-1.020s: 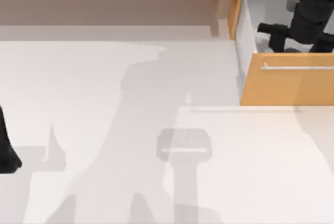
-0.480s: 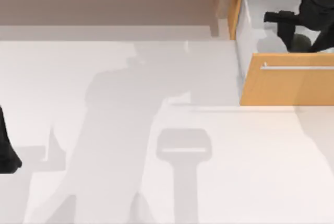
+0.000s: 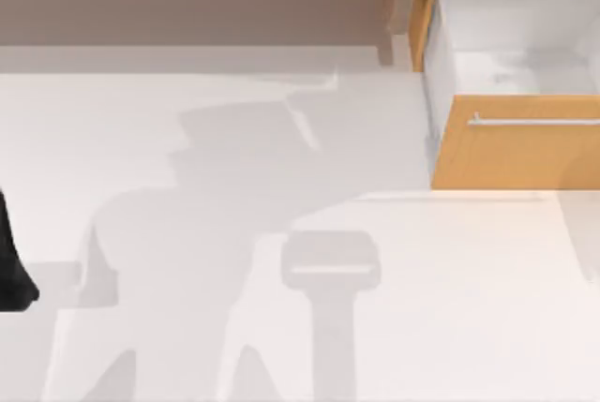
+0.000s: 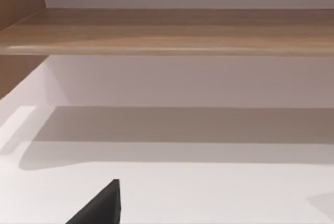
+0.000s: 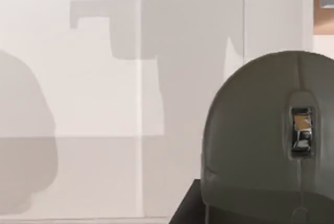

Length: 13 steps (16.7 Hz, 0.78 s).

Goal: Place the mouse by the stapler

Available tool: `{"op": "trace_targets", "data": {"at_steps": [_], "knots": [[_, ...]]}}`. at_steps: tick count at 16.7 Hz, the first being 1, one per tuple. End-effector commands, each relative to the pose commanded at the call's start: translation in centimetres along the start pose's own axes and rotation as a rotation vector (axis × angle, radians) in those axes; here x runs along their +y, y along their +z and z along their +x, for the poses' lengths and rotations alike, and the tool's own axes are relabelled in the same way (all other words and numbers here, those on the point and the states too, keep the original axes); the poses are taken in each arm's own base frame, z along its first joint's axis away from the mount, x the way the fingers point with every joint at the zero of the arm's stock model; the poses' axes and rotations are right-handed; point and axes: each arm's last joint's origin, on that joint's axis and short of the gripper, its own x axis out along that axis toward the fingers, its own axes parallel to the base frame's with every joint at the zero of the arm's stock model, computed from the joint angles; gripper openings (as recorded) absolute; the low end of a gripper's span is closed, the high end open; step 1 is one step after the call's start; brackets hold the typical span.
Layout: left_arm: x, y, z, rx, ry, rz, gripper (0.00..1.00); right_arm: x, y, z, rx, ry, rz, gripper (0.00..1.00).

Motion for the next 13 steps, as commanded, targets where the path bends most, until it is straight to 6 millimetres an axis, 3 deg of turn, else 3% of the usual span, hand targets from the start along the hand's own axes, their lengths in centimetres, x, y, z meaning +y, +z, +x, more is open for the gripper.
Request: {"op": "trace_targets", "data": {"at_steps": [3,6,13], "knots": [[0.0,0.0,0.0,0.0,0.0,0.0,1.0,-4.5,-2.3,-1.7,-0.011,-0.035,-0.035,0.0],[0.0,0.0,0.0,0.0,0.0,0.0,1.0,-8.5,-5.8,-2.2,0.021,-0.059,-0.058,0.0],[0.0,0.0,0.0,0.0,0.0,0.0,1.0,-14.4,-16.1,-0.2,0.144,-0.036,-0.058,0.0]]}}
